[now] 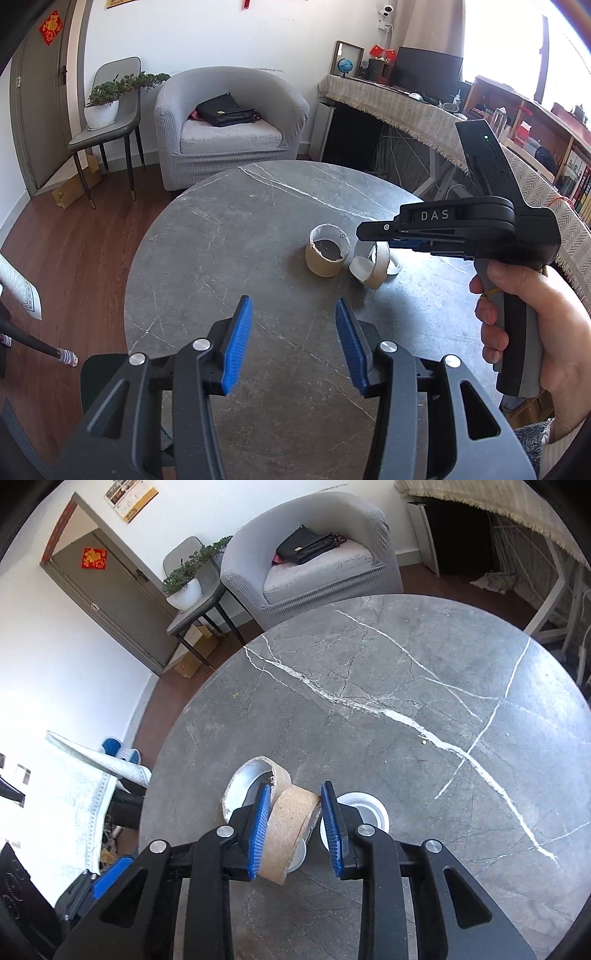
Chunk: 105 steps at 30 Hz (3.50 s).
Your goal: Collect trash
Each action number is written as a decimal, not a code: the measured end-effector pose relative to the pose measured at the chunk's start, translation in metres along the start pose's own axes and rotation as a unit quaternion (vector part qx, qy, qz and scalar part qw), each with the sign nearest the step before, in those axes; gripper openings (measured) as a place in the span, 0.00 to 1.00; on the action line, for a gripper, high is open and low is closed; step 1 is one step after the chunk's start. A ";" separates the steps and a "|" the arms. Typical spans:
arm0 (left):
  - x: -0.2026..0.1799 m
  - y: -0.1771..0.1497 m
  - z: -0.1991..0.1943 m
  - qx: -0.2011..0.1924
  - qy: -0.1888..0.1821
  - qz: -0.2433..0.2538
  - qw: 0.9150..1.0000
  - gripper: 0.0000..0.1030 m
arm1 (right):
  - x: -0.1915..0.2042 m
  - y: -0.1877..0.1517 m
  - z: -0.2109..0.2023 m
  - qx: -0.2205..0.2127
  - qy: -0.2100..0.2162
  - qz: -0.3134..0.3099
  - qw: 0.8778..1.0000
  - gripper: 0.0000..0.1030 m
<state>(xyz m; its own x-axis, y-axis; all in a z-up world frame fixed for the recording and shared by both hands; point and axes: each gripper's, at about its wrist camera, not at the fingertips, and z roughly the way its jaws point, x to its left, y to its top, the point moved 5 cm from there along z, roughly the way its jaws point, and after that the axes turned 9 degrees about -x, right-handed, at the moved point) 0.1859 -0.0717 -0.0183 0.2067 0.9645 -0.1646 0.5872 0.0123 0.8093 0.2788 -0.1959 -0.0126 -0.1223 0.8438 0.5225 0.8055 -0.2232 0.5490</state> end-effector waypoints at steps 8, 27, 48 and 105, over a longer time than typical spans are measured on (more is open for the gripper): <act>-0.017 -0.002 0.017 0.014 -0.016 0.001 1.000 0.50 | -0.023 -0.005 -0.004 -0.006 0.105 0.090 0.990 0.28; -0.058 -0.014 0.057 0.041 -0.039 0.004 0.998 0.60 | -0.036 0.001 -0.021 -0.024 0.262 0.177 0.948 0.28; -0.120 -0.019 0.092 0.066 -0.034 0.056 0.996 0.58 | -0.099 0.013 -0.060 -0.067 0.259 0.203 0.942 0.28; -0.001 -0.011 0.007 0.034 0.046 0.023 0.998 0.31 | 0.014 0.004 -0.029 -0.010 0.246 0.114 0.962 0.28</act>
<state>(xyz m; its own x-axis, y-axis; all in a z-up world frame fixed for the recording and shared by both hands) 0.1848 -0.0751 -0.0312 0.1639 0.9838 -0.0729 0.6319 -0.0479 0.7736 0.2633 -0.1992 0.0160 -0.2069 0.4390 0.8743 0.8331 -0.3895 0.3927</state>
